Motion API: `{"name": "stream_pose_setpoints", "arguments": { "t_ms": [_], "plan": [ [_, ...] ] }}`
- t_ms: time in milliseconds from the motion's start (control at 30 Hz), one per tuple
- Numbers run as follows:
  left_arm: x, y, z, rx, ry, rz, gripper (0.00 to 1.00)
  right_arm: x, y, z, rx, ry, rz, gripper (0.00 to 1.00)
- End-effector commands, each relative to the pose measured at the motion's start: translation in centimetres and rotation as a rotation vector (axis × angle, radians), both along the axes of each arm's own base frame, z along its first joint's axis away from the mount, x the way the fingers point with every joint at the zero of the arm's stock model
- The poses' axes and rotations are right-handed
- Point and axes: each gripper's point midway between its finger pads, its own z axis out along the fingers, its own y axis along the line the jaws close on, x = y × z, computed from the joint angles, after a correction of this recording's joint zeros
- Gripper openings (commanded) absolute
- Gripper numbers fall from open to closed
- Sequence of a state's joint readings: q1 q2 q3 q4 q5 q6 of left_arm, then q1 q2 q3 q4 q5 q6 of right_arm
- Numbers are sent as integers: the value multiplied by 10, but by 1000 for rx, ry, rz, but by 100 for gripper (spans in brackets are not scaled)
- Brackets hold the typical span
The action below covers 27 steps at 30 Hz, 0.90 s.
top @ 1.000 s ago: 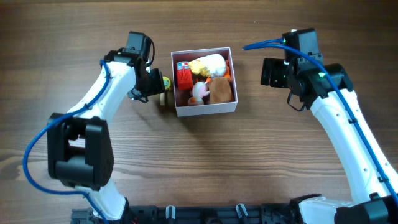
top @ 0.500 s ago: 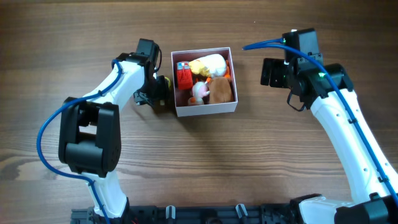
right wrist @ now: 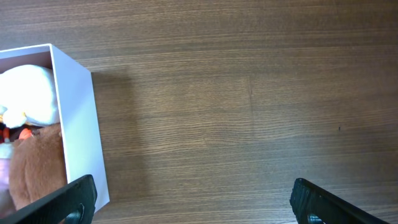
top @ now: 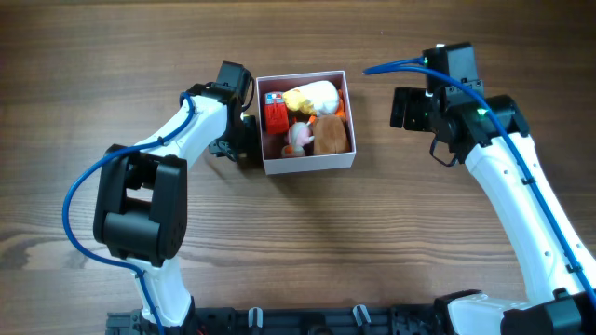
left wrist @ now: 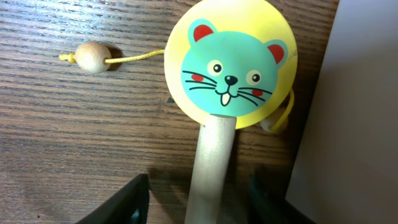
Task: Pack container
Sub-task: 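Lift the rattle drum and lower it into the box with the left gripper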
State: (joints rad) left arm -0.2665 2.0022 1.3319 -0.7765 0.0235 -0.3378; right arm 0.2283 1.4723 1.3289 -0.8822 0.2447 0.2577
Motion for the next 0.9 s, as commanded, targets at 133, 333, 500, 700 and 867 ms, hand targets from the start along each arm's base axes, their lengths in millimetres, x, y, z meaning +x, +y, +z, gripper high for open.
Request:
{"name": "stream_pose_setpoints", "arguments": {
  "t_ms": [133,333,500,700,867],
  "plan": [
    [-6,5,-12,32,18,-41,48,4,-2,10,-5,-31,-14,100],
    [-9,6,-24,36,34,-41,50,4,-2,10,-5,-32,-13,99],
    [-3,6,-23,33,17,-41,27,4,-2,10,-5,-32,-14,99],
    [7,10,-16,27,-4,-24,12,4,-2,11,-5,-34,-14,100],
    [12,20,-2,33,-30,1,4,4,-2,11,-5,-34,-14,100]
  ]
}}
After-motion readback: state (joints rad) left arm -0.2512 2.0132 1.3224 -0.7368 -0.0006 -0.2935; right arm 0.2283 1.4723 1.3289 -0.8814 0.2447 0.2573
